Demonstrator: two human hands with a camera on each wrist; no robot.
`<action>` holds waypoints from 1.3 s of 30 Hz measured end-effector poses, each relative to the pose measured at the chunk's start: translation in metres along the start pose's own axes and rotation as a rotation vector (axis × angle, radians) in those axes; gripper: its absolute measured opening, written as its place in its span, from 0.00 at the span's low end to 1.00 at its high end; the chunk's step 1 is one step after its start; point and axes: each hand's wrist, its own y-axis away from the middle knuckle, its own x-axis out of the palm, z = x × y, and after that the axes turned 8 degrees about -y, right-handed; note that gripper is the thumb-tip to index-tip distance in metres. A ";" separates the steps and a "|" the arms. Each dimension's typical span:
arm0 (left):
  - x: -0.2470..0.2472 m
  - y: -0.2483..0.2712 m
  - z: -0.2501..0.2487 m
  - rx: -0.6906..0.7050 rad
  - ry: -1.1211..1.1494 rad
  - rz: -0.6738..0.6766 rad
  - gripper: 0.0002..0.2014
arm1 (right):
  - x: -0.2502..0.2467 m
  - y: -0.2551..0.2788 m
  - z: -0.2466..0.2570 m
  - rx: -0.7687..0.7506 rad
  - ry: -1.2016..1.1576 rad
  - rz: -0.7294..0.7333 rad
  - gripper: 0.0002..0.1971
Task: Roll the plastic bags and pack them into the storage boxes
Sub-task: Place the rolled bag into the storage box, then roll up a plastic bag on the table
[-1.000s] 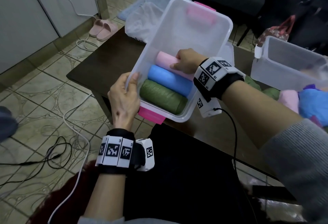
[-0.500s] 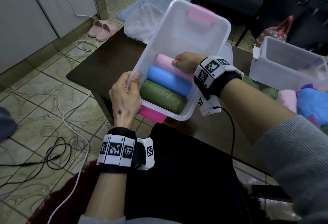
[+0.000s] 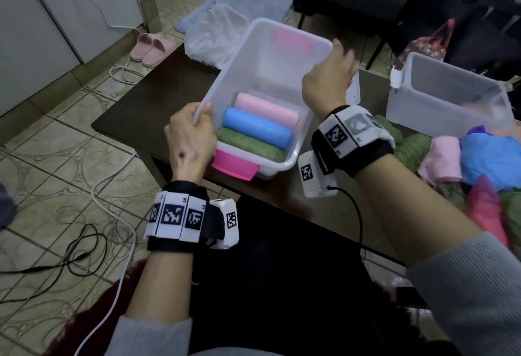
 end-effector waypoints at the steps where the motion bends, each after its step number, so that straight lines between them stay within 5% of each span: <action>1: 0.001 -0.002 -0.002 -0.017 -0.009 0.014 0.15 | 0.000 -0.002 -0.008 0.116 -0.154 0.046 0.21; 3: 0.004 -0.007 -0.006 -0.045 -0.021 0.040 0.16 | 0.002 -0.004 -0.021 0.265 -0.374 0.137 0.08; 6: 0.006 -0.010 -0.011 -0.061 -0.046 0.059 0.17 | 0.008 -0.001 -0.034 0.308 -0.522 0.186 0.16; 11: 0.007 -0.006 -0.018 -0.049 -0.116 0.015 0.18 | 0.000 0.002 -0.056 0.270 -0.600 0.249 0.14; 13: 0.008 0.000 -0.025 0.102 -0.158 -0.111 0.19 | -0.020 0.003 -0.070 0.168 -0.377 0.221 0.14; 17: 0.014 0.031 -0.065 0.560 0.000 -0.325 0.15 | -0.067 -0.001 -0.119 -0.108 0.464 0.159 0.17; 19: 0.026 0.055 -0.086 0.683 0.150 -0.197 0.13 | -0.088 -0.006 -0.139 -0.130 0.789 0.135 0.15; 21: 0.048 0.078 -0.095 0.717 0.233 0.094 0.12 | -0.108 -0.011 -0.155 -0.094 0.909 0.193 0.16; 24: 0.099 0.101 -0.084 0.760 0.036 0.546 0.15 | -0.130 -0.011 -0.172 -0.088 1.001 0.360 0.19; 28: 0.147 0.113 -0.053 0.685 -0.481 0.877 0.24 | -0.134 -0.003 -0.172 -0.104 1.047 0.455 0.18; 32: 0.157 0.107 -0.037 0.623 -0.430 0.813 0.20 | -0.128 0.011 -0.163 -0.129 0.886 0.555 0.24; 35: 0.148 0.094 -0.048 0.418 -0.252 0.691 0.17 | -0.113 0.032 -0.156 -0.093 0.634 0.615 0.25; 39: 0.152 0.065 -0.063 0.141 -0.326 0.754 0.19 | -0.095 0.052 -0.157 -0.076 0.498 0.634 0.26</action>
